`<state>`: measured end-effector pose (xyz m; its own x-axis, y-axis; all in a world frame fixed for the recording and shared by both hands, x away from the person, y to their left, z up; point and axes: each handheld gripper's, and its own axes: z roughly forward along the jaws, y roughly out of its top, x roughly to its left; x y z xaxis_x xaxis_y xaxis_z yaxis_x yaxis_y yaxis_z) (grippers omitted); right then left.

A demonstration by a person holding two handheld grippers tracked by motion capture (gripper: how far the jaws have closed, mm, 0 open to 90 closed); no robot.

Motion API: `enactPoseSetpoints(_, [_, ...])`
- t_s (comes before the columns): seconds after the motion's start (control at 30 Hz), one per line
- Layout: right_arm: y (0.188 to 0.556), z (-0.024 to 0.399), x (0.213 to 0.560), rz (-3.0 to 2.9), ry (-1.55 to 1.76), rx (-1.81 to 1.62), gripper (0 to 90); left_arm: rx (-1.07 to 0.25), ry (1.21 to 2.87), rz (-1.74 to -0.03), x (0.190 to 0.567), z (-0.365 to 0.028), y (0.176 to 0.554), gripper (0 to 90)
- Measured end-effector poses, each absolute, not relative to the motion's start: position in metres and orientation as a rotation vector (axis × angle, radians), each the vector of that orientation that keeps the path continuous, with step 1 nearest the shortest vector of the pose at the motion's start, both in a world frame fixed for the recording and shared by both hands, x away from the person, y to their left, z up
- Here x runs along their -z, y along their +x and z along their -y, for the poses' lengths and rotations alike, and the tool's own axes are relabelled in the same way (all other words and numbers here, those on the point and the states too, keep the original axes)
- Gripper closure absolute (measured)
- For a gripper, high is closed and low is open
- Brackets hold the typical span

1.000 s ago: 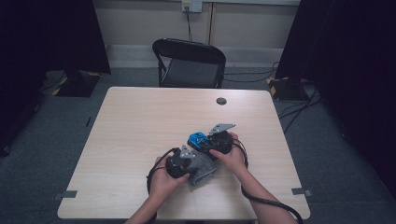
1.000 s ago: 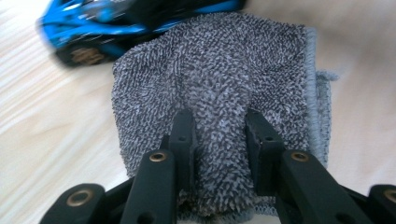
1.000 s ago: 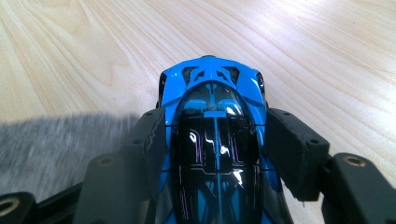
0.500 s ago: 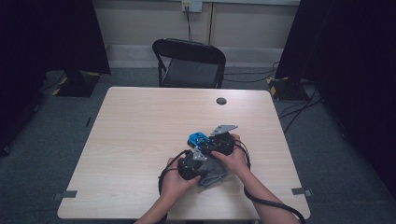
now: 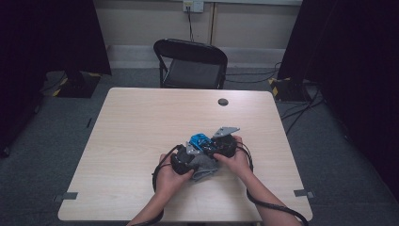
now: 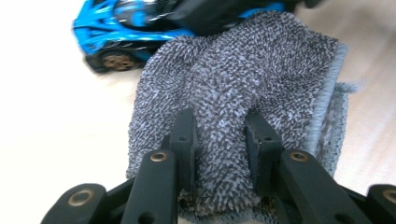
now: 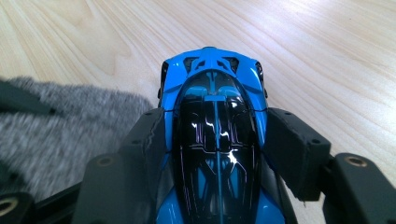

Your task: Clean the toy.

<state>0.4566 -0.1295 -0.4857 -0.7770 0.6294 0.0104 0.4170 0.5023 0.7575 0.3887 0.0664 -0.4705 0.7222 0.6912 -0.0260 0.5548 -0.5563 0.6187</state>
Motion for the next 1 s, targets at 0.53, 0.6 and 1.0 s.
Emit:
enactPoseSetpoints(0.53, [0.457, 0.130, 0.486, -2.485, 0.892, -1.150, 39.3, -0.316, 2.324, -0.980, 0.467, -0.074, 0.406, 68.3])
enactPoseSetpoints(0.6, [0.457, 0.131, 0.486, -2.482, 0.893, -1.155, 39.3, -0.326, 2.325, -0.986, 0.467, -0.075, 0.407, 68.3])
enactPoseSetpoints(1.0, [0.457, 0.131, 0.486, -2.479, 0.885, -1.159, 39.3, -0.379, 2.317, -1.034, 0.465, -0.086, 0.414, 68.7])
